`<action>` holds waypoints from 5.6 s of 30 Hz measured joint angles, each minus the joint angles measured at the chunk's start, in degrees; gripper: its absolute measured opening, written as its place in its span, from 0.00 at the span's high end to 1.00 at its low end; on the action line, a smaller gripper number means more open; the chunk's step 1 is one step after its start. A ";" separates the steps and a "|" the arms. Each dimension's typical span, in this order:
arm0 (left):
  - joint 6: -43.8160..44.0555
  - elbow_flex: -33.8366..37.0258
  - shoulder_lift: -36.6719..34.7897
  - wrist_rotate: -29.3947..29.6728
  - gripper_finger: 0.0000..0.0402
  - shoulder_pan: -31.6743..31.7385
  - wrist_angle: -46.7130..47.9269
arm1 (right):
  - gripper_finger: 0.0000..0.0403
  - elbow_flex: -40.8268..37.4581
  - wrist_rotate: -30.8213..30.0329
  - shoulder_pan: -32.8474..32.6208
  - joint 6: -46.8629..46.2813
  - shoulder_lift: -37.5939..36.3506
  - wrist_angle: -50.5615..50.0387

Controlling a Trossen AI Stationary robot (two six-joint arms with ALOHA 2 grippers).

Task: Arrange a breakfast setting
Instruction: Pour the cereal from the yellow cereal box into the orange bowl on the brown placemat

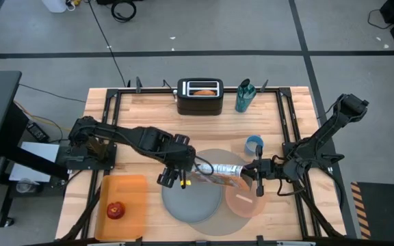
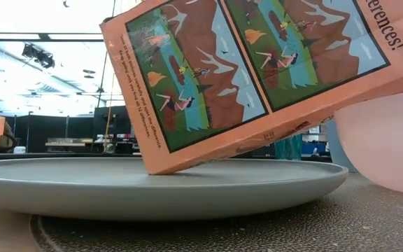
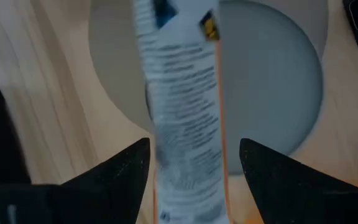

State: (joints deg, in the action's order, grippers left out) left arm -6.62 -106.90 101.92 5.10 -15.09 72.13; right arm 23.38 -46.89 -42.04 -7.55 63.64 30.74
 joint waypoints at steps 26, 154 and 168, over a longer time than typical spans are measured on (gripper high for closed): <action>15.34 63.40 -43.27 4.53 0.41 1.43 -48.76 | 0.98 0.07 2.79 0.06 0.87 0.00 -0.84; 1.07 60.65 -30.83 -14.28 0.52 7.80 -73.16 | 0.60 -0.02 -11.03 -14.25 -4.29 0.00 0.41; -0.62 46.75 -30.70 -14.00 0.52 8.94 -56.93 | 0.60 0.00 -15.30 -16.40 -0.87 -0.48 2.39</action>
State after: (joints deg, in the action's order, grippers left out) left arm -7.24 -60.15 71.22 -8.91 -6.15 15.20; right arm 23.38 -62.19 -58.44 -8.42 63.16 33.12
